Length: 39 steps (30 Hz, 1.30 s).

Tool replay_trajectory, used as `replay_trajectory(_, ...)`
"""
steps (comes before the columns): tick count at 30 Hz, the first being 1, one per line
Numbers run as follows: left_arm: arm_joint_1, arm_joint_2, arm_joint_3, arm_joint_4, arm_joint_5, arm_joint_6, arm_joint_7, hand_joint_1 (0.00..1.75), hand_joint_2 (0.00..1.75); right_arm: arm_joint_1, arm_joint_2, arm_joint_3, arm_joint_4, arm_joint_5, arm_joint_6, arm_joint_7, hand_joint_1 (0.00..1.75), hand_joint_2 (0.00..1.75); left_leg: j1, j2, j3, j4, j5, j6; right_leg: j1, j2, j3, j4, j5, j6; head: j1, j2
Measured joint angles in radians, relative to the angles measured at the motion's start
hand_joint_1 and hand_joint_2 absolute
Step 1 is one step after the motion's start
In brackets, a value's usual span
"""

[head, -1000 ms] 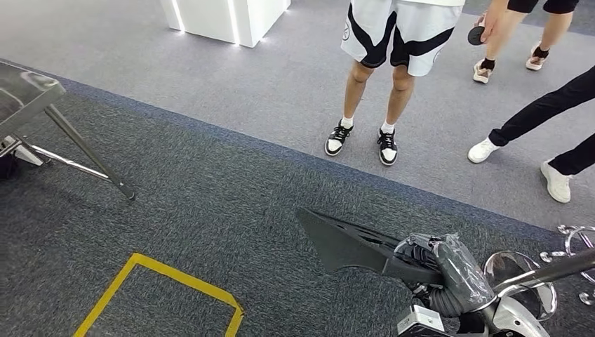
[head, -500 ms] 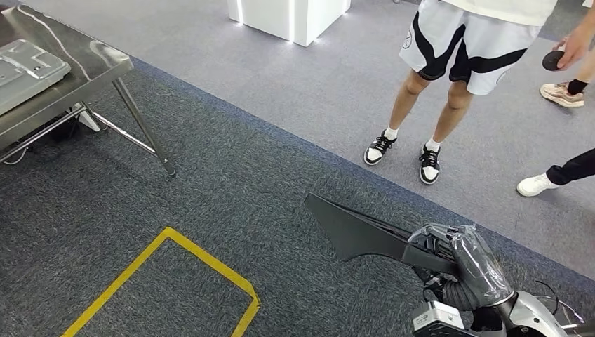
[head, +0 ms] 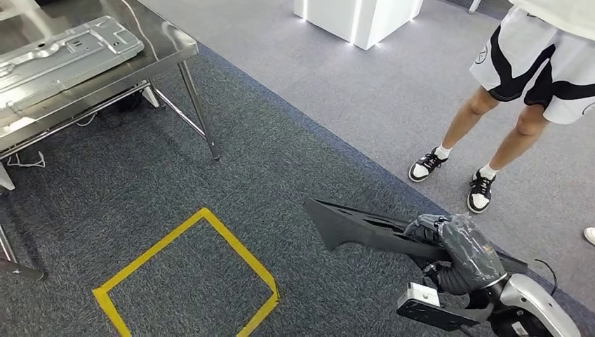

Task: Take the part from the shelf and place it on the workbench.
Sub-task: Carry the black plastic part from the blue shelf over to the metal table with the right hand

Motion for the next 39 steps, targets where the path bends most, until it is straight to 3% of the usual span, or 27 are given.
replay_trajectory(1, 0.002, 0.008, 0.001, -0.002, 0.016, -0.015, 0.000, 0.00, 1.75, -0.046, 0.015, 0.030, 0.014, 0.027, 0.011, 0.020, 1.75, 1.75, -0.002, 0.030, -0.012, 0.021, -0.013, -0.005, -0.001, -0.012, 0.001, -0.006, 0.004, -0.009, 0.000, 0.000)
replay_trajectory(3, 0.000, 0.032, 0.012, -0.008, 0.055, -0.057, 0.002, 0.00, 1.75, -0.161, 0.084, 0.129, 0.069, 0.094, 0.019, 0.077, 1.75, 1.75, -0.004, 0.101, -0.062, 0.119, -0.066, -0.012, 0.003, -0.035, 0.001, -0.012, 0.009, -0.022, -0.001, 0.000)
replay_trajectory(5, -0.006, 0.060, 0.033, -0.018, 0.082, -0.092, 0.010, 0.00, 1.75, -0.279, 0.173, 0.255, 0.151, 0.141, 0.011, 0.135, 1.75, 1.75, -0.001, 0.124, -0.123, 0.233, -0.111, -0.019, 0.008, -0.060, -0.003, -0.010, 0.010, -0.026, -0.001, 0.000)
replay_trajectory(6, -0.008, 0.072, 0.044, -0.024, 0.086, -0.102, 0.018, 0.00, 1.75, -0.328, 0.212, 0.317, 0.188, 0.148, 0.004, 0.154, 1.75, 1.75, -0.001, 0.126, -0.134, 0.253, -0.110, -0.022, 0.010, -0.075, -0.004, -0.008, 0.009, -0.027, -0.002, 0.000)
replay_trajectory(7, -0.010, 0.081, 0.053, -0.028, 0.086, -0.107, 0.027, 0.00, 1.75, -0.367, 0.240, 0.368, 0.213, 0.147, -0.003, 0.167, 1.75, 1.75, -0.001, 0.129, -0.124, 0.234, -0.091, -0.022, 0.011, -0.092, -0.005, -0.004, 0.007, -0.028, -0.002, 0.000)
replay_trajectory(8, -0.011, 0.089, 0.061, -0.033, 0.083, -0.110, 0.037, 0.00, 1.75, -0.398, 0.261, 0.412, 0.232, 0.141, -0.009, 0.176, 1.75, 1.75, -0.002, 0.138, -0.094, 0.178, -0.059, -0.021, 0.012, -0.109, -0.004, -0.001, 0.004, -0.027, -0.002, 0.000)
replay_trajectory(10, -0.010, 0.098, 0.071, -0.040, 0.072, -0.109, 0.051, 0.00, 1.75, -0.444, 0.284, 0.469, 0.252, 0.120, -0.020, 0.185, 1.75, 1.75, -0.007, 0.178, -0.023, 0.045, -0.008, -0.012, 0.015, -0.143, 0.000, 0.005, -0.004, -0.023, -0.002, 0.000)
replay_trajectory(11, -0.008, 0.099, 0.073, -0.043, 0.065, -0.106, 0.052, 0.00, 1.75, -0.459, 0.287, 0.485, 0.258, 0.108, -0.026, 0.186, 1.75, 1.75, -0.010, 0.193, -0.001, 0.006, 0.005, -0.006, 0.016, -0.157, 0.001, 0.005, -0.007, -0.019, -0.002, 0.000)
replay_trajectory(12, -0.003, 0.096, 0.074, -0.045, 0.056, -0.099, 0.049, 0.00, 1.75, -0.466, 0.281, 0.492, 0.260, 0.094, -0.036, 0.183, 1.75, 1.75, -0.012, 0.197, 0.005, -0.008, 0.007, -0.001, 0.018, -0.171, 0.003, 0.005, -0.009, -0.014, -0.002, 0.000)
replay_trajectory(14, 0.014, 0.084, 0.074, -0.050, 0.032, -0.079, 0.035, 0.00, 1.75, -0.453, 0.245, 0.491, 0.247, 0.063, -0.065, 0.168, 1.75, 1.75, -0.011, 0.171, 0.005, -0.011, 0.013, 0.008, 0.020, -0.198, 0.013, 0.000, -0.012, -0.001, -0.002, 0.000)
replay_trajectory(15, 0.025, 0.073, 0.074, -0.054, 0.018, -0.067, 0.028, 0.00, 1.75, -0.427, 0.214, 0.481, 0.232, 0.048, -0.083, 0.154, 1.75, 1.75, -0.008, 0.155, 0.008, -0.017, 0.016, 0.014, 0.019, -0.196, 0.020, 0.001, -0.018, 0.006, -0.002, 0.000)
replay_trajectory(17, 0.043, 0.048, 0.073, -0.070, -0.004, -0.052, 0.019, 0.00, 1.75, -0.345, 0.146, 0.432, 0.193, 0.027, -0.112, 0.115, 1.75, 1.75, 0.000, 0.128, 0.016, -0.029, 0.020, 0.026, 0.015, -0.138, 0.007, 0.053, -0.060, 0.019, -0.001, 0.000)
replay_trajectory(19, 0.055, 0.024, 0.073, -0.089, -0.018, -0.050, 0.015, 0.00, 1.75, -0.262, 0.094, 0.368, 0.164, 0.018, -0.119, 0.085, 1.75, 1.75, 0.001, 0.104, 0.014, -0.031, 0.023, 0.033, 0.010, -0.068, -0.056, 0.177, -0.127, 0.025, -0.001, 0.000)
replay_trajectory(20, 0.058, 0.015, 0.073, -0.097, -0.023, -0.051, 0.013, 0.00, 1.75, -0.232, 0.076, 0.342, 0.154, 0.017, -0.114, 0.078, 1.75, 1.75, 0.001, 0.092, 0.011, -0.031, 0.023, 0.035, 0.010, -0.054, -0.091, 0.238, -0.151, 0.026, -0.001, 0.000)
replay_trajectory(21, 0.061, 0.008, 0.073, -0.104, -0.026, -0.053, 0.012, 0.00, 1.75, -0.210, 0.065, 0.322, 0.147, 0.018, -0.108, 0.073, 1.75, 1.75, 0.000, 0.081, 0.008, -0.029, 0.023, 0.035, 0.010, -0.050, -0.111, 0.271, -0.156, 0.026, -0.001, 0.000)
replay_trajectory(22, 0.062, 0.001, 0.073, -0.110, -0.029, -0.055, 0.012, 0.00, 1.75, -0.194, 0.057, 0.305, 0.140, 0.019, -0.101, 0.070, 1.75, 1.75, 0.000, 0.069, 0.006, -0.027, 0.024, 0.035, 0.010, -0.048, -0.113, 0.267, -0.140, 0.025, -0.001, 0.000)
replay_trajectory(23, 0.062, -0.003, 0.073, -0.115, -0.031, -0.057, 0.012, 0.00, 1.75, -0.182, 0.052, 0.292, 0.134, 0.021, -0.094, 0.069, 1.75, 1.75, -0.001, 0.058, 0.005, -0.024, 0.024, 0.035, 0.010, -0.043, -0.093, 0.224, -0.107, 0.023, -0.001, 0.000)
replay_trajectory(25, 0.062, -0.010, 0.073, -0.125, -0.033, -0.059, 0.011, 0.00, 1.75, -0.167, 0.045, 0.269, 0.122, 0.023, -0.086, 0.068, 1.75, 1.75, -0.002, 0.035, 0.001, -0.016, 0.023, 0.031, 0.009, -0.006, -0.025, 0.086, -0.040, 0.017, -0.001, 0.000)
replay_trajectory(27, 0.061, -0.015, 0.074, -0.136, -0.035, -0.061, 0.012, 0.00, 1.75, -0.158, 0.038, 0.252, 0.112, 0.026, -0.082, 0.068, 1.75, 1.75, -0.003, 0.015, -0.006, -0.009, 0.023, 0.022, 0.011, 0.020, 0.011, 0.009, -0.015, 0.012, -0.001, 0.000)
replay_trajectory(29, 0.065, -0.019, 0.075, -0.143, -0.036, -0.067, 0.014, 0.00, 1.75, -0.152, 0.033, 0.240, 0.105, 0.027, -0.077, 0.067, 1.75, 1.75, -0.004, -0.005, -0.013, -0.010, 0.028, 0.009, 0.011, 0.003, 0.012, 0.001, -0.014, 0.005, -0.001, 0.000)
replay_trajectory(30, 0.069, -0.021, 0.076, -0.147, -0.037, -0.072, 0.017, 0.00, 1.75, -0.152, 0.030, 0.233, 0.102, 0.022, -0.072, 0.066, 1.75, 1.75, -0.004, 0.000, -0.017, -0.008, 0.027, 0.005, 0.010, -0.009, 0.013, -0.003, -0.010, -0.001, -0.001, 0.000)
replay_trajectory(32, 0.072, -0.027, 0.080, -0.156, -0.040, -0.081, 0.031, 0.00, 1.75, -0.154, 0.020, 0.219, 0.099, -0.001, -0.058, 0.061, 1.75, 1.75, -0.007, 0.053, -0.038, 0.034, -0.004, -0.003, 0.004, -0.031, 0.015, -0.011, -0.003, -0.014, -0.002, 0.000)
replay_trajectory(34, 0.072, -0.035, 0.087, -0.171, -0.048, -0.097, 0.048, 0.00, 1.75, -0.158, 0.002, 0.202, 0.095, -0.028, -0.038, 0.055, 1.75, 1.75, -0.004, 0.116, -0.090, 0.152, -0.075, -0.009, 0.006, -0.052, 0.013, -0.013, -0.002, -0.021, -0.003, 0.000)
replay_trajectory(36, 0.073, -0.044, 0.096, -0.189, -0.061, -0.121, 0.061, 0.00, 1.75, -0.169, -0.023, 0.183, 0.094, -0.052, -0.014, 0.053, 1.75, 1.75, 0.002, 0.130, -0.138, 0.265, -0.121, -0.015, 0.007, -0.071, 0.011, -0.012, -0.002, -0.022, -0.002, 0.000)
replay_trajectory(37, 0.081, -0.049, 0.099, -0.199, -0.066, -0.139, 0.061, 0.00, 1.75, -0.177, -0.034, 0.174, 0.094, -0.063, -0.002, 0.053, 1.75, 1.75, 0.004, 0.131, -0.139, 0.277, -0.119, -0.017, 0.007, -0.079, 0.010, -0.011, -0.003, -0.021, -0.002, 0.000)
replay_trajectory(38, 0.102, -0.058, 0.102, -0.225, -0.066, -0.186, 0.057, 0.00, 1.75, -0.188, -0.047, 0.163, 0.094, -0.075, 0.010, 0.053, 1.75, 1.75, 0.006, 0.133, -0.118, 0.247, -0.099, -0.018, 0.006, -0.085, 0.010, -0.010, -0.004, -0.019, -0.003, 0.000)
replay_trajectory(39, 0.141, -0.074, 0.107, -0.280, -0.059, -0.270, 0.053, 0.00, 1.75, -0.197, -0.060, 0.149, 0.094, -0.086, 0.022, 0.052, 1.75, 1.75, 0.007, 0.137, -0.078, 0.184, -0.070, -0.017, 0.005, -0.088, 0.011, -0.007, -0.007, -0.016, -0.002, 0.000)
